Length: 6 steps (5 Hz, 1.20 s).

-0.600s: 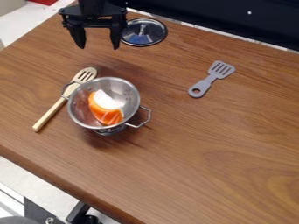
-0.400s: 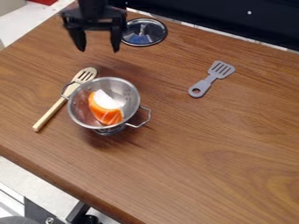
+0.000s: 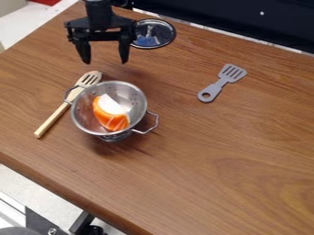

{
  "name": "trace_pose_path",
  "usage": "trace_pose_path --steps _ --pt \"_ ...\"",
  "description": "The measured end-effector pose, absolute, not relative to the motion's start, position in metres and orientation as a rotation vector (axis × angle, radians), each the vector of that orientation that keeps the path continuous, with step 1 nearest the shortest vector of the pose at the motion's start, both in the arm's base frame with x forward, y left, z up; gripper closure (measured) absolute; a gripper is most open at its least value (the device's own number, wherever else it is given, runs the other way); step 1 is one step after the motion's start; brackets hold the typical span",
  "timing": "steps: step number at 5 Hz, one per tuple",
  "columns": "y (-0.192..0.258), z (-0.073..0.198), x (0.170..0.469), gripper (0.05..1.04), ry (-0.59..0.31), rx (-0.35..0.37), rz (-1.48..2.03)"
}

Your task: Move the pot over the top of table

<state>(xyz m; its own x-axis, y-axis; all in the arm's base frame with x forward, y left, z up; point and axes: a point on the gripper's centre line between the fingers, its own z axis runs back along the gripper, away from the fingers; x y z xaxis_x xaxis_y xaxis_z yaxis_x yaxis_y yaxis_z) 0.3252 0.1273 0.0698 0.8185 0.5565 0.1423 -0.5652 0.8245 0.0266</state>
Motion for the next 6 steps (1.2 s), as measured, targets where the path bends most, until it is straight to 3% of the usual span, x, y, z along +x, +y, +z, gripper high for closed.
trace_pose_path --steps 1,3,4,6 --pt "0.115 0.095 0.321 0.085 -0.109 0.072 0.718" --pt "0.083 0.103 0.307 0.085 0.007 0.15 0.991" --pt "0.066 0.106 0.297 0.085 -0.048 0.163 1.057" --pt "0.046 0.092 0.29 0.085 -0.061 0.177 1.163"
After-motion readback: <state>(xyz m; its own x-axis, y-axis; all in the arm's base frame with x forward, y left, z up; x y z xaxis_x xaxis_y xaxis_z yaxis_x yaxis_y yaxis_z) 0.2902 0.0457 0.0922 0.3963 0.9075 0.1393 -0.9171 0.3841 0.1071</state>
